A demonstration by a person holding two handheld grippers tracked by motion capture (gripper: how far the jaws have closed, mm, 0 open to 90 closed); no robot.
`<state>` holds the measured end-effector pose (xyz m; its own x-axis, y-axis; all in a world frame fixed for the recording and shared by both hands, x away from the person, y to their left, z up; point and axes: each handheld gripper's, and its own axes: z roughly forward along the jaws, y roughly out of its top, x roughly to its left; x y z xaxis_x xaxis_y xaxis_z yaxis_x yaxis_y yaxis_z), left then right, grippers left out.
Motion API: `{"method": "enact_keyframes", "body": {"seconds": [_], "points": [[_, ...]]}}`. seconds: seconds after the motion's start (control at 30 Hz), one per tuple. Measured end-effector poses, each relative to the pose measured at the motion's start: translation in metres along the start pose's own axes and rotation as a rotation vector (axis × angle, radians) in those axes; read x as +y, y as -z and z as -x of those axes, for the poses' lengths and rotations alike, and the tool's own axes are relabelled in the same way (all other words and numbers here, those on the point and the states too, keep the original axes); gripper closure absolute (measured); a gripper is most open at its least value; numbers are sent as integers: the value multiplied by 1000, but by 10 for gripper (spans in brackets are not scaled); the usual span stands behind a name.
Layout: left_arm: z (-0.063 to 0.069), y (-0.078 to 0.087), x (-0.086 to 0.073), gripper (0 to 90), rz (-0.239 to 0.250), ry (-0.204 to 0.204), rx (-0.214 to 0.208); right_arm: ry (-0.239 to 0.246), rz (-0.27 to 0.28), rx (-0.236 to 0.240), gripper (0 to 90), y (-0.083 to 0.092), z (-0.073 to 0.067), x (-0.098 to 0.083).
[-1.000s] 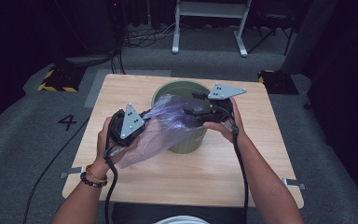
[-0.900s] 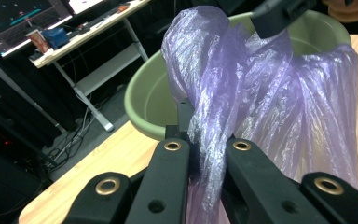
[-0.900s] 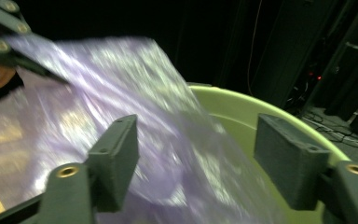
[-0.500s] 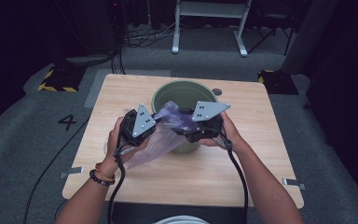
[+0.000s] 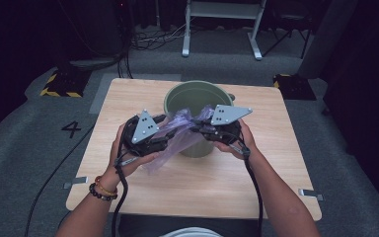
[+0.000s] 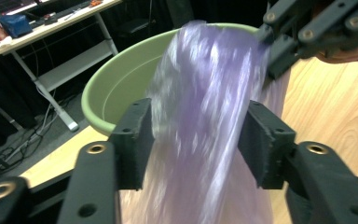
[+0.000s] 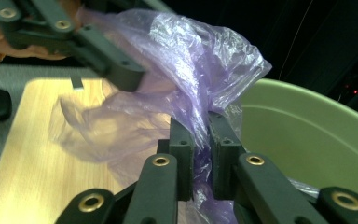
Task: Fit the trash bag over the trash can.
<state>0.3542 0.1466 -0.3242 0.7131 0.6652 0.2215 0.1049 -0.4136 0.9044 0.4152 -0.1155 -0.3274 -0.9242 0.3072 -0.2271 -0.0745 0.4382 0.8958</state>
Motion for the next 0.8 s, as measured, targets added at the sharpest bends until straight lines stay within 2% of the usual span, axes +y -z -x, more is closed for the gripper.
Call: {"method": "enact_keyframes", "body": {"seconds": [0.07,0.13,0.17,0.27,0.37,0.4,0.47,0.5,0.53,0.6,0.63,0.67,0.73,0.8], "points": [[0,9,1,417,-9,-5,-10,-5,8,-30,852,4,3,1],[-1,14,2,377,-20,-25,-1,-29,25,-37,864,8,7,1],[-2,16,2,375,-28,-38,-2,-44,33,-47,865,9,10,1],[-7,16,0,374,-44,-43,-6,-103,62,-55,875,12,21,-1],[-15,15,-4,402,-46,-23,-15,-137,55,-88,876,12,32,-6],[-17,14,-5,438,-57,-23,-17,-151,52,-99,876,12,35,-8],[-22,11,-9,455,-77,-26,-11,-174,56,-101,874,12,40,-12],[-24,10,-10,515,-82,-27,-21,-188,55,-103,873,13,44,-14],[-27,7,-13,544,-86,-28,-51,-193,51,-110,872,13,46,-16],[-29,3,-17,575,-98,-33,-55,-218,61,-109,871,15,51,-21],[-29,0,-18,664,-104,-44,-69,-227,56,-113,867,15,54,-24],[-30,-2,-19,685,-108,-51,-87,-228,47,-125,862,15,56,-26],[-28,-5,-19,811,-110,-68,-95,-242,46,-128,843,15,58,-28],[-26,-7,-18,881,-108,-85,-104,-251,43,-149,782,16,60,-30]]}}
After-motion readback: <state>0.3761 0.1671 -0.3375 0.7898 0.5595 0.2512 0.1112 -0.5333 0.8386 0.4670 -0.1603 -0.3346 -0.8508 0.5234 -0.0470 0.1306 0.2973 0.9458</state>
